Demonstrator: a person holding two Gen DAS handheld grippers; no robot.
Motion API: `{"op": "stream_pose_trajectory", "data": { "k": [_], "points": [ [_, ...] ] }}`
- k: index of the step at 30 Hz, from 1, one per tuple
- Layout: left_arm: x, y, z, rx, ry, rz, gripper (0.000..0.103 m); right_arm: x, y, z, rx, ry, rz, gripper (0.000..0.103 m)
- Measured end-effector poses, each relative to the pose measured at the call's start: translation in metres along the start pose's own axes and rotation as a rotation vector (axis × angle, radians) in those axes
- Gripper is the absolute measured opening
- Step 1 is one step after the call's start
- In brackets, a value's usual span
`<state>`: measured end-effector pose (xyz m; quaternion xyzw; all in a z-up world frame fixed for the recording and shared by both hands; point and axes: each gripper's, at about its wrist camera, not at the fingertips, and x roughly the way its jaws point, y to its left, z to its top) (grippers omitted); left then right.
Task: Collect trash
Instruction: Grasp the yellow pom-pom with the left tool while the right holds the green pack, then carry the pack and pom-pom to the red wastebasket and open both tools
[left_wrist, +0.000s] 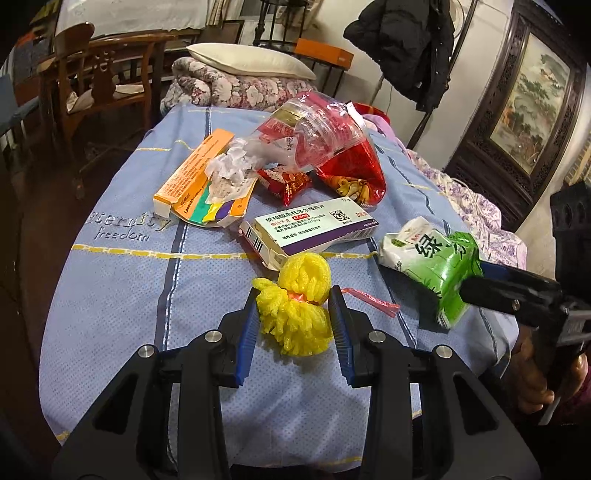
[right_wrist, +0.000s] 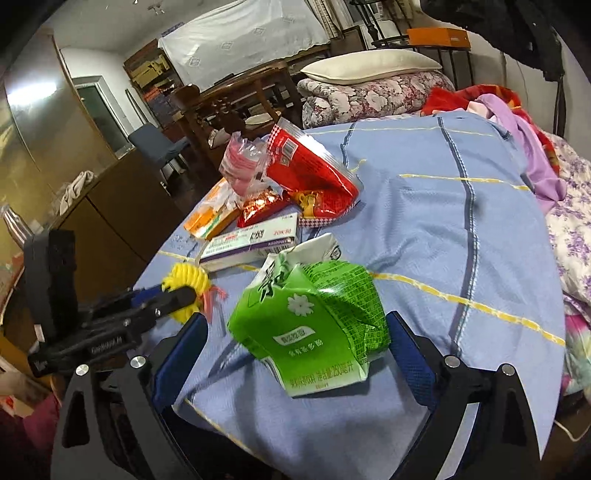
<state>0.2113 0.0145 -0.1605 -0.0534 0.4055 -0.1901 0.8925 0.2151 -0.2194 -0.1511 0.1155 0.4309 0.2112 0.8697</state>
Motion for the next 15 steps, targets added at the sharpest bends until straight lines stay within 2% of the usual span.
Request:
{"op": "stream_pose_trajectory", "data": {
  "k": [5,6,7,9,11,15],
  "points": [
    [0.001,-0.001,0.0,0.004,0.005,0.003,0.038,0.007,-0.008,0.011,0.049,0.001,0.071,0.094],
    [0.001,-0.001,0.0,0.006,0.006,0.005,0.038,0.007,-0.009,0.011,0.068,-0.001,0.095,0.09],
    [0.002,-0.002,-0.001,0.01,0.006,0.008,0.038,0.005,-0.009,0.01,0.078,-0.005,0.113,0.086],
    [0.002,-0.003,-0.002,0.018,0.007,0.015,0.038,0.006,-0.005,0.009,0.066,0.002,0.111,0.061],
    [0.004,-0.003,-0.002,0.016,0.009,0.018,0.038,0.01,-0.001,0.007,0.061,0.019,0.113,0.053],
    [0.006,-0.003,-0.002,0.01,0.013,0.014,0.038,0.022,0.009,0.008,0.043,0.042,0.114,0.058]
  ]
}}
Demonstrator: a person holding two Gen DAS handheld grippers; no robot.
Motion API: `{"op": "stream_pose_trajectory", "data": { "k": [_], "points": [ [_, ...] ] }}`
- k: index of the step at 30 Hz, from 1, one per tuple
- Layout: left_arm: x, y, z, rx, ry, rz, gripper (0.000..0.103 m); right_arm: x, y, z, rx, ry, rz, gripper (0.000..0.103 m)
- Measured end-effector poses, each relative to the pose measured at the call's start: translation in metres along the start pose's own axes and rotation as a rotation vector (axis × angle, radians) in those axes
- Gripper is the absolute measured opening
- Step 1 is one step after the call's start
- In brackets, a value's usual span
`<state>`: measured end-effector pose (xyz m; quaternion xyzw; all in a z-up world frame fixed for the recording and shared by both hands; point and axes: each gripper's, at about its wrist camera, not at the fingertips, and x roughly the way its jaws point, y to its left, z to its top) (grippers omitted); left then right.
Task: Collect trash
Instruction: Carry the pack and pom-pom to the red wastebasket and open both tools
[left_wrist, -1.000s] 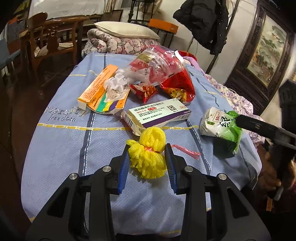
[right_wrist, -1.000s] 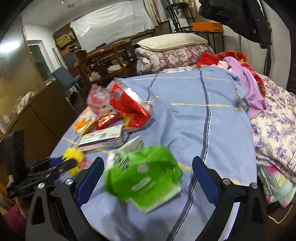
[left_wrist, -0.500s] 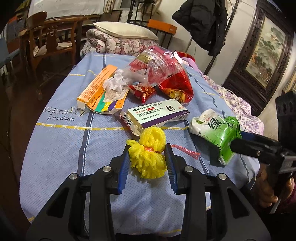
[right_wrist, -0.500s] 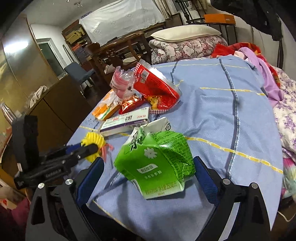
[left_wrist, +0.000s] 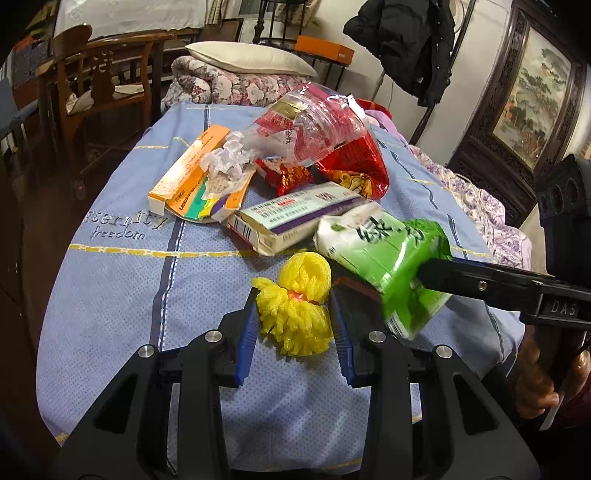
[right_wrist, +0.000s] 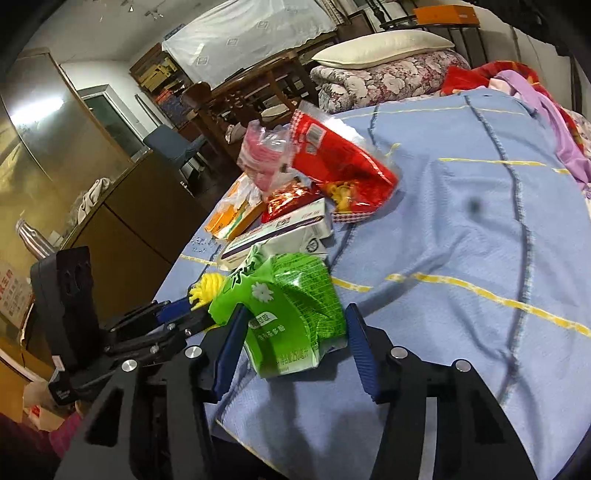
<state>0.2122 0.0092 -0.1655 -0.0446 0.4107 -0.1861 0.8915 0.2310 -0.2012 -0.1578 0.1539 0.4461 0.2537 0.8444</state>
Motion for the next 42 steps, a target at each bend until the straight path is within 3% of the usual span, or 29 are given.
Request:
{"op": "stream_pose_trajectory", "data": {
  "k": [4,7,8,9,10,12,21,31,35,37,40,41,42],
  "points": [
    [0.0,0.001,0.0,-0.001,0.002,-0.004,0.038,0.012,0.006,0.009,0.005,0.001,0.023,0.072],
    [0.0,0.0,-0.002,0.0,0.001,-0.004,0.038,0.02,0.006,0.012,0.031,0.008,0.056,0.072],
    [-0.001,0.0,-0.002,0.0,0.0,-0.003,0.038,0.02,0.009,0.013,0.026,-0.001,0.058,0.064],
    [-0.002,0.001,-0.002,-0.001,-0.003,0.002,0.037,0.018,0.012,0.013,0.018,-0.009,0.067,0.047],
    [-0.002,0.001,-0.001,-0.003,-0.005,0.007,0.037,0.016,0.015,0.014,0.005,-0.013,0.086,0.037],
    [-0.005,0.003,-0.001,-0.012,-0.005,0.001,0.037,0.008,0.021,0.014,-0.013,-0.029,0.086,0.025],
    [-0.029,-0.01,-0.001,0.01,-0.045,-0.002,0.037,-0.048,0.03,0.009,-0.052,-0.15,0.024,0.024],
    [-0.047,-0.044,-0.001,0.057,-0.065,-0.045,0.037,-0.104,0.008,-0.004,-0.028,-0.25,-0.1,0.024],
    [-0.046,-0.059,-0.002,0.082,-0.062,-0.058,0.037,-0.106,-0.002,-0.013,-0.04,-0.232,-0.201,0.024],
    [-0.044,-0.064,-0.003,0.088,-0.053,-0.064,0.037,-0.094,-0.012,-0.019,-0.015,-0.182,-0.166,0.027],
    [-0.04,-0.072,-0.003,0.1,-0.043,-0.062,0.037,-0.08,-0.014,-0.026,-0.006,-0.156,-0.135,0.045],
    [-0.04,-0.074,-0.002,0.102,-0.041,-0.062,0.037,-0.075,-0.012,-0.028,-0.011,-0.15,-0.142,0.047],
    [-0.04,-0.075,-0.004,0.104,-0.041,-0.06,0.037,-0.07,-0.013,-0.029,-0.008,-0.141,-0.14,0.041]
  ]
}}
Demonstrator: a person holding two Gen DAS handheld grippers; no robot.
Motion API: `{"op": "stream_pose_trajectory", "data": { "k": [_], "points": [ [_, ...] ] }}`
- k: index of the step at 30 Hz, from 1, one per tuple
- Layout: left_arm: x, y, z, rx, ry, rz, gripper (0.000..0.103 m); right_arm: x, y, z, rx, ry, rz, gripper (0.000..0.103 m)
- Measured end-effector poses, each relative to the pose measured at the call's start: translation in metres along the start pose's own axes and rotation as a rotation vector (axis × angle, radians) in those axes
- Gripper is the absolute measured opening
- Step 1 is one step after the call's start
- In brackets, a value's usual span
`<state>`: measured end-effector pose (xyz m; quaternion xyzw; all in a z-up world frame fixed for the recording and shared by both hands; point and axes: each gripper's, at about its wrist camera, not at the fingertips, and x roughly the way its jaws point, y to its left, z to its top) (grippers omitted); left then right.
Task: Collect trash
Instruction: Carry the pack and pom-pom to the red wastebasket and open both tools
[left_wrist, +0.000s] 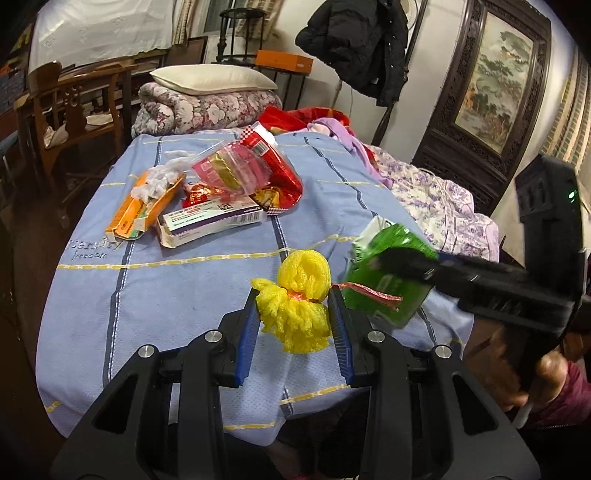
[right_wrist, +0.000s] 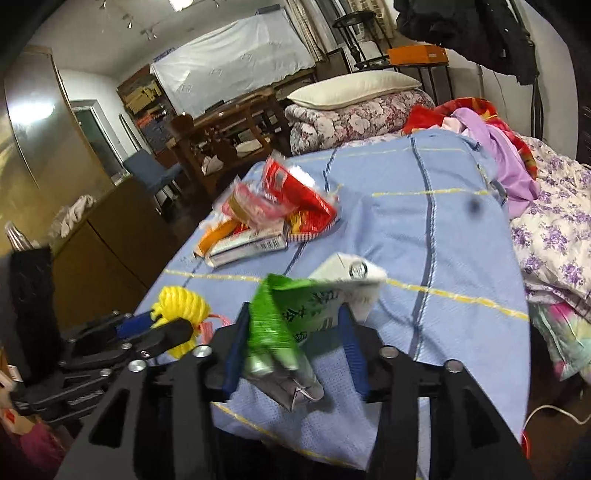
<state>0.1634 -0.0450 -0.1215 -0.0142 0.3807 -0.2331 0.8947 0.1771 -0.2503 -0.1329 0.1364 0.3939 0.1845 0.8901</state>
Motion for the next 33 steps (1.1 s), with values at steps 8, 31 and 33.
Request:
{"op": "stream_pose_trajectory", "data": {
  "k": [8,31,33],
  "points": [
    [0.0,-0.005,0.001,0.01,0.006,0.001,0.037,-0.014,-0.005,-0.011,0.036,-0.047,0.003,0.027],
    [0.049,-0.179,-0.001,0.283,0.117,-0.294,0.037,-0.137,-0.214,-0.136,0.554,0.036,-0.246,0.03],
    [0.055,-0.194,-0.004,0.317,0.137,-0.301,0.037,-0.131,-0.235,-0.152,0.641,0.064,-0.255,0.052]
  ]
}}
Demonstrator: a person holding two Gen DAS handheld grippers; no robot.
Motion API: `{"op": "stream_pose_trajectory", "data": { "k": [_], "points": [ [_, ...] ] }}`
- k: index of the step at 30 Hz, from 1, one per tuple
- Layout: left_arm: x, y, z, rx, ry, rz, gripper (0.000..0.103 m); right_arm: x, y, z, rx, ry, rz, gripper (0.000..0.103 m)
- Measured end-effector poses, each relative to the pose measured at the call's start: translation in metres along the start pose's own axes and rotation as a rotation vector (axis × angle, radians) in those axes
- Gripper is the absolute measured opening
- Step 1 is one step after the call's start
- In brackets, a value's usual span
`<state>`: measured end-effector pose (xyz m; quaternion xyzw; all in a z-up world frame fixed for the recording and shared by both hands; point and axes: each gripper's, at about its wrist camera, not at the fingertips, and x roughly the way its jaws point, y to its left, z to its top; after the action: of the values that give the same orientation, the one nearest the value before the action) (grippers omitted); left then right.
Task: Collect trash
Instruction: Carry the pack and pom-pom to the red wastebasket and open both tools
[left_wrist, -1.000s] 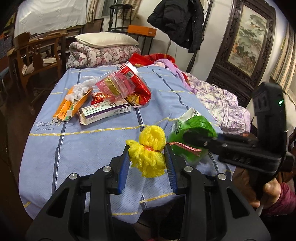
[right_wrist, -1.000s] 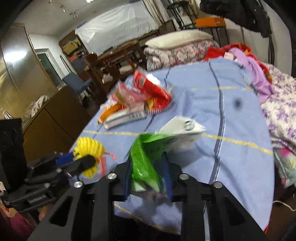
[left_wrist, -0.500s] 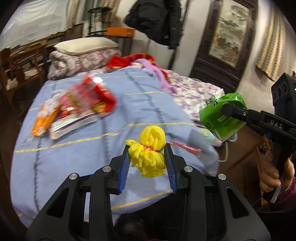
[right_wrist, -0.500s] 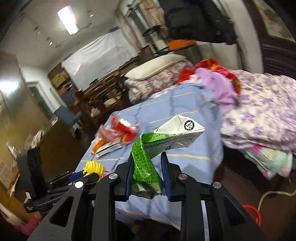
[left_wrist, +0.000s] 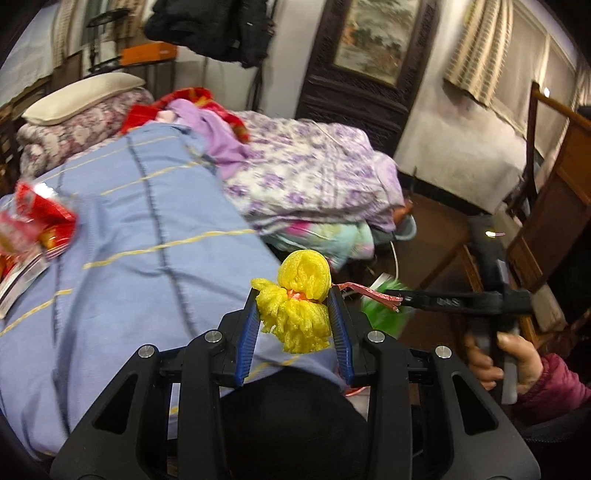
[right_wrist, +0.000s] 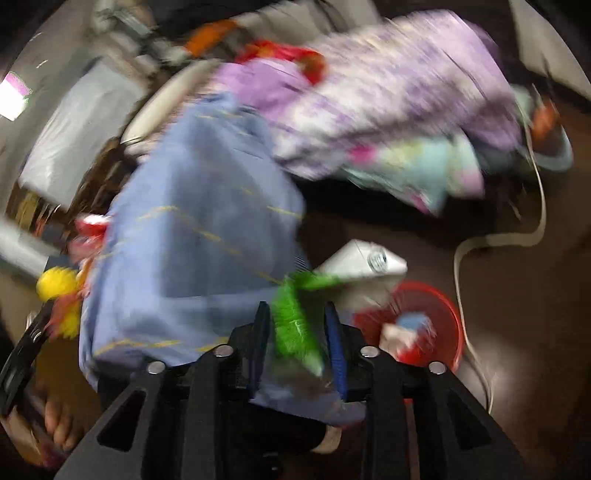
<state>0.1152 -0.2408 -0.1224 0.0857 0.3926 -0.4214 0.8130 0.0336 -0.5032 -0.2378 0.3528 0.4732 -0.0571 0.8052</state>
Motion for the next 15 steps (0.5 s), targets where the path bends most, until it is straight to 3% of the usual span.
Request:
{"op": "stream_pose_trajectory", "data": {
  "k": [2,9,15],
  "points": [
    [0.007,-0.01,0.001,0.024,0.015,-0.007,0.037,-0.001,-0.024,-0.001,0.1,-0.011,0.039,0.065],
    [0.046,-0.044,0.006,0.092,0.096,-0.068,0.037,-0.052,-0.042,0.011,0.139,-0.204,0.031,0.071],
    [0.081,-0.08,0.009,0.171,0.16,-0.109,0.039,-0.076,-0.052,0.024,0.155,-0.286,0.073,0.074]
  ]
}}
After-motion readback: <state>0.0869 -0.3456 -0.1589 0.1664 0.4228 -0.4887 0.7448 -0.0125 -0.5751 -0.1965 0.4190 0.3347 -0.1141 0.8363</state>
